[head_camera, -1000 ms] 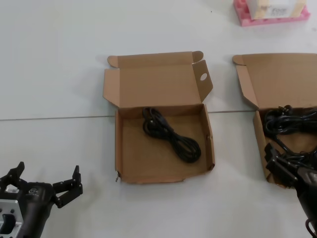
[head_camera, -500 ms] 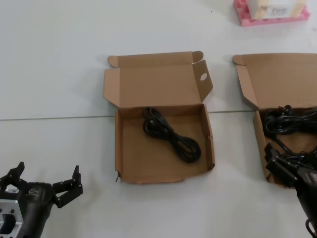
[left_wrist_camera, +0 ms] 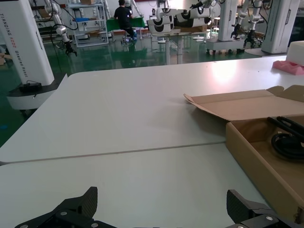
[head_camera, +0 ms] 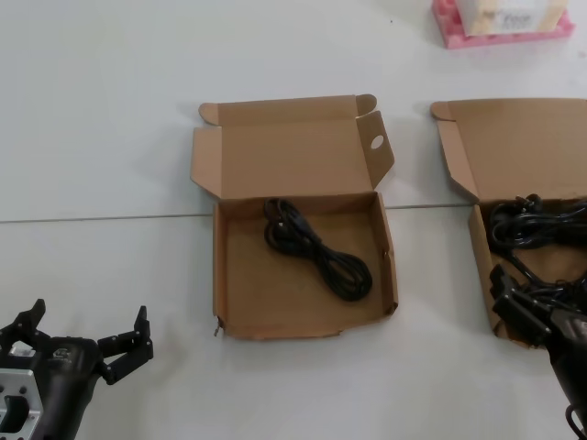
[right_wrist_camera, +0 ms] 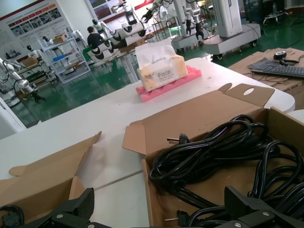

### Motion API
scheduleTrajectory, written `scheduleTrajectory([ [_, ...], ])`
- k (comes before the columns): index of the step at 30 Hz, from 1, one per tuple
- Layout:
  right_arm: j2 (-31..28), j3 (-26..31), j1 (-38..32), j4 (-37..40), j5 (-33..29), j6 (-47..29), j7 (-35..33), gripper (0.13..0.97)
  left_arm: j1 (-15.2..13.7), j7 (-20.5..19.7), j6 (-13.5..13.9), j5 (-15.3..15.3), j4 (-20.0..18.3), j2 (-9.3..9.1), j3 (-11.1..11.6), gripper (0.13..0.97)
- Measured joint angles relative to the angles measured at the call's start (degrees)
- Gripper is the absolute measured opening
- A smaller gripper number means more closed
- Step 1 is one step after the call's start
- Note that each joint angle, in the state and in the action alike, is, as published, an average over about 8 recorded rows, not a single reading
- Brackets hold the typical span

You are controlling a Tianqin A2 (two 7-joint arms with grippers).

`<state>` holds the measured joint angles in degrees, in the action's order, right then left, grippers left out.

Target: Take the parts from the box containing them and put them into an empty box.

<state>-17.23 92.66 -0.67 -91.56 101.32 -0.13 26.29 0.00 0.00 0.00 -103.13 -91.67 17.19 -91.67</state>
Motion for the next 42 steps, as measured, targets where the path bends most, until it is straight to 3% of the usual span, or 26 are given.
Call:
scheduleTrajectory([
  [42,0.0,0.0,0.0,0.0,0.0,0.0,0.0,0.966,0.0,0.0,0.0,0.0,0.0,0.0,0.0,0.966],
])
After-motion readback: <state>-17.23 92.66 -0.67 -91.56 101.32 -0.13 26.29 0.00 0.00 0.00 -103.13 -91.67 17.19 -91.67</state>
